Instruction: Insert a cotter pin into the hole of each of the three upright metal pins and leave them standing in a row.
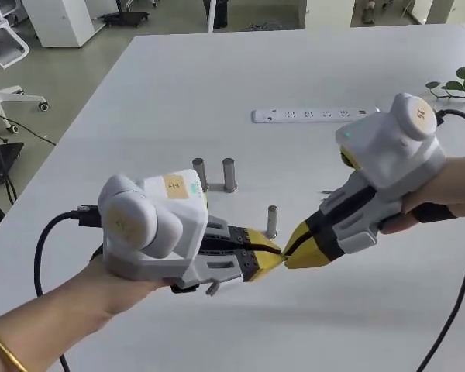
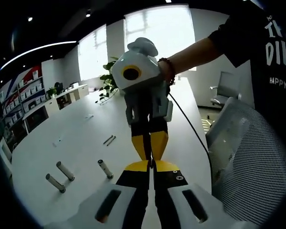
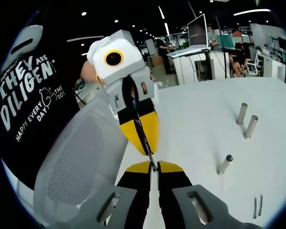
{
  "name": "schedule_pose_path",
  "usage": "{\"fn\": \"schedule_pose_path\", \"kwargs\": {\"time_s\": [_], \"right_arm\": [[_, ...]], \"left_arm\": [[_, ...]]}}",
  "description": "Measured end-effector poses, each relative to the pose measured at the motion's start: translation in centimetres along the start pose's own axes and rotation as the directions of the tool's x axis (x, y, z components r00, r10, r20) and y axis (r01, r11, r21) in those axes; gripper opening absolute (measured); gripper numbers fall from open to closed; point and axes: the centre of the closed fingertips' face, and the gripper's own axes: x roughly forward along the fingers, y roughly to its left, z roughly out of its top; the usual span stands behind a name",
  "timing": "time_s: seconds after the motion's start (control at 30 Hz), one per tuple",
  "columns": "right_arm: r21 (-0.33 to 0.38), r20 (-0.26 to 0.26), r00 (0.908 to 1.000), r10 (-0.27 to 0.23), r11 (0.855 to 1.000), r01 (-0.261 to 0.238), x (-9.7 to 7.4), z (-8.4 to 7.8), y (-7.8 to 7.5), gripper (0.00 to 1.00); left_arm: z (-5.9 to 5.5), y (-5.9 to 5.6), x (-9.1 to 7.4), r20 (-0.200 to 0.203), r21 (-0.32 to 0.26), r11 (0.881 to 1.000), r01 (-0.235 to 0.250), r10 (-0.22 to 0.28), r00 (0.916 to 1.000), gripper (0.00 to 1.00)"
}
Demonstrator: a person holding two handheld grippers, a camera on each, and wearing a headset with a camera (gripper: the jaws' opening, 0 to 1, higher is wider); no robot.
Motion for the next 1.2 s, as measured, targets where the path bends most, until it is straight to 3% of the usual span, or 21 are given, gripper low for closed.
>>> {"fn": "schedule_pose_path", "kwargs": {"time_s": [0.4,0.6,0.73,1.03,1.2], "right_arm": [[-0.107,-0.069,0.9971,-0.031,0.994,0.024,0.3,-0.2,-0.1,0.0],[-0.158,-0.103,0.9922,-0.07,0.986,0.054,0.3,-0.1,-0.6,0.0],[-0.195,-0.154,0.9816,-0.113,0.977,0.082,0.1,-0.7,-1.3,0.0],[-0.186,-0.193,0.9655,-0.174,0.973,0.139,-0.6,-1.6,-2.8,0.0],[-0.174,-0.202,0.9568,-0.209,0.969,0.175,-1.1,-1.9,-3.7,0.0]], "left_arm": [[-0.4,0.5,0.0,-0.007,-0.044,0.999,-0.032,0.032,0.9995,0.02],[-0.5,1.0,0.0,-0.003,-0.078,0.995,-0.056,0.056,0.9984,0.02],[-0.6,1.3,-0.1,-0.003,-0.098,0.993,-0.072,0.072,0.9974,0.04],[-1.1,1.9,-0.2,-0.005,-0.118,0.986,-0.117,0.117,0.9931,0.11],[-1.9,2.6,-0.2,-0.024,-0.138,0.977,-0.164,0.163,0.9864,0.12]]}}
